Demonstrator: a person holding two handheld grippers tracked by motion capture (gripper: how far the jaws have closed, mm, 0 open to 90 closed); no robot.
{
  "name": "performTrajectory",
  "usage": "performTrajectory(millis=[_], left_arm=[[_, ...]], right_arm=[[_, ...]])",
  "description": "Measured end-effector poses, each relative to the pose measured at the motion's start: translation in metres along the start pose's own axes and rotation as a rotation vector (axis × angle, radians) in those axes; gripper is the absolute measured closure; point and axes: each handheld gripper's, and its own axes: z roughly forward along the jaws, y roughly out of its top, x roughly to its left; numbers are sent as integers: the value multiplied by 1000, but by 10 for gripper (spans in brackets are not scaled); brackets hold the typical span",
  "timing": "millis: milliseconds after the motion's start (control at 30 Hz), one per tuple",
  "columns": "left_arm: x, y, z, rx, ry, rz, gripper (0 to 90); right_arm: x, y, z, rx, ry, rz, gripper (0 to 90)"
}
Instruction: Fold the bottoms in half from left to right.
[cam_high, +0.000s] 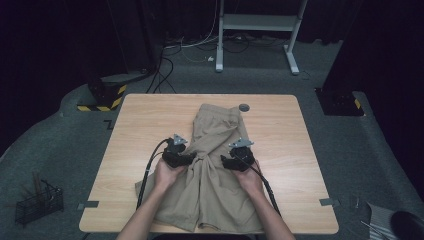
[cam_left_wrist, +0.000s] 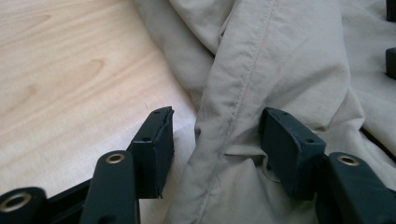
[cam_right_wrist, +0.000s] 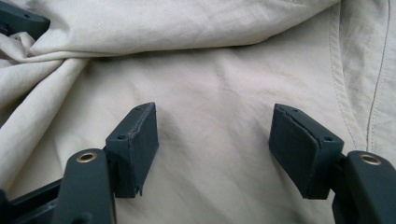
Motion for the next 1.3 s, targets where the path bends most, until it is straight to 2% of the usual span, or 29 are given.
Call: performTrajectory(millis=[100,167,200,233,267,333,433,533,633,733,833,933,1100,1200,1300], left_arm=[[2,3,2,6,1,-13,442],[4,4,0,16,-15,-28,445],[4,4,-4,12,-20,-34,445],[5,4,-9,-1,-24,-35,444],[5,4,-14,-13,-26,-32,444],[7,3,-26,-23,-27,-25,446],[12,0,-42,-26,-19,-12,446],[16,-4,-48,-23,-22,-14,449],[19,-8,-47,-12,-38,-27,476],[20,-11,-43,4,-71,-46,560],[18,-12,-42,9,-90,-36,733],[17,-11,-43,13,-111,-31,843],[12,-6,-55,-27,-167,-45,882],[4,2,-67,-68,-203,-41,885],[-7,10,-76,-112,-261,-45,886]], right_arm=[[-3,4,5,0,-7,10,330],[-3,5,6,0,-5,11,332],[-4,5,5,-2,-2,4,342],[-4,4,3,4,-1,7,392],[-5,3,-1,6,-3,9,443],[-7,1,-13,-21,13,23,479],[-9,-7,-35,-44,25,-7,531],[-14,-20,-48,-25,38,-8,557],[-21,-34,-57,-31,30,5,558],[-26,-43,-60,-33,21,23,543],[-28,-52,-58,-18,15,24,524],[-27,-55,-58,-26,11,12,503],[-24,-55,-57,-21,-6,-15,469],[-24,-55,-57,-19,-5,-11,462],[-24,-55,-57,-19,-6,-11,460]])
